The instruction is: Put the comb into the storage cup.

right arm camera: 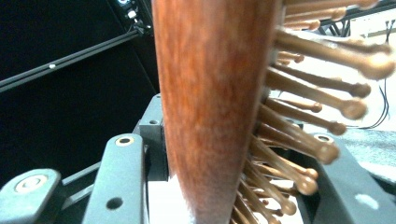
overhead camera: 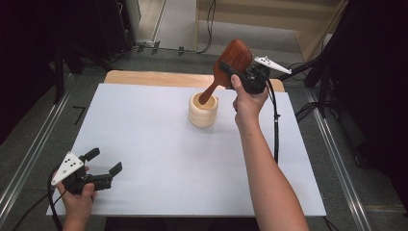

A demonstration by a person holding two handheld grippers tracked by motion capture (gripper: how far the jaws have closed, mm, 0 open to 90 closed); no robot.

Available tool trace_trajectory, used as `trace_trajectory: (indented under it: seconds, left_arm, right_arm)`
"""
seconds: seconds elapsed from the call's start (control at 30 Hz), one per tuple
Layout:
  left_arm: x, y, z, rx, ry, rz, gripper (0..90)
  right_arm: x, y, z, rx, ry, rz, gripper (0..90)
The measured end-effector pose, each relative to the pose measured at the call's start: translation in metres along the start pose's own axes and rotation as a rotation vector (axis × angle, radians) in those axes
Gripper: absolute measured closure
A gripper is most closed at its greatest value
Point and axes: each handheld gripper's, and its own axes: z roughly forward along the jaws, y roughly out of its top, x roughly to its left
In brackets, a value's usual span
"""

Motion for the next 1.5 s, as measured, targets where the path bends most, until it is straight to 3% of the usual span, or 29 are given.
trace_trajectory:
  seconds: [0.57,0.97,1.1,1.5]
  left_arm:
    - [0.000,0.000,0.000,-0.001,-0.002,-0.002,0.0]
    - [0.000,0.000,0.000,-0.002,-0.004,-0.001,0.0]
    - [0.000,0.000,0.000,-0.001,-0.002,-0.002,0.0]
    - [0.001,0.000,-0.001,-0.003,-0.008,-0.004,0.0]
  right_arm:
    - [-0.008,-0.014,0.019,0.053,-0.050,-0.033,50.9]
    - [-0.017,-0.028,0.027,0.085,-0.058,-0.003,50.9]
    - [-0.020,-0.032,0.028,0.089,-0.061,-0.013,51.0]
    - [-0.032,-0.051,0.029,0.099,-0.076,0.032,50.9]
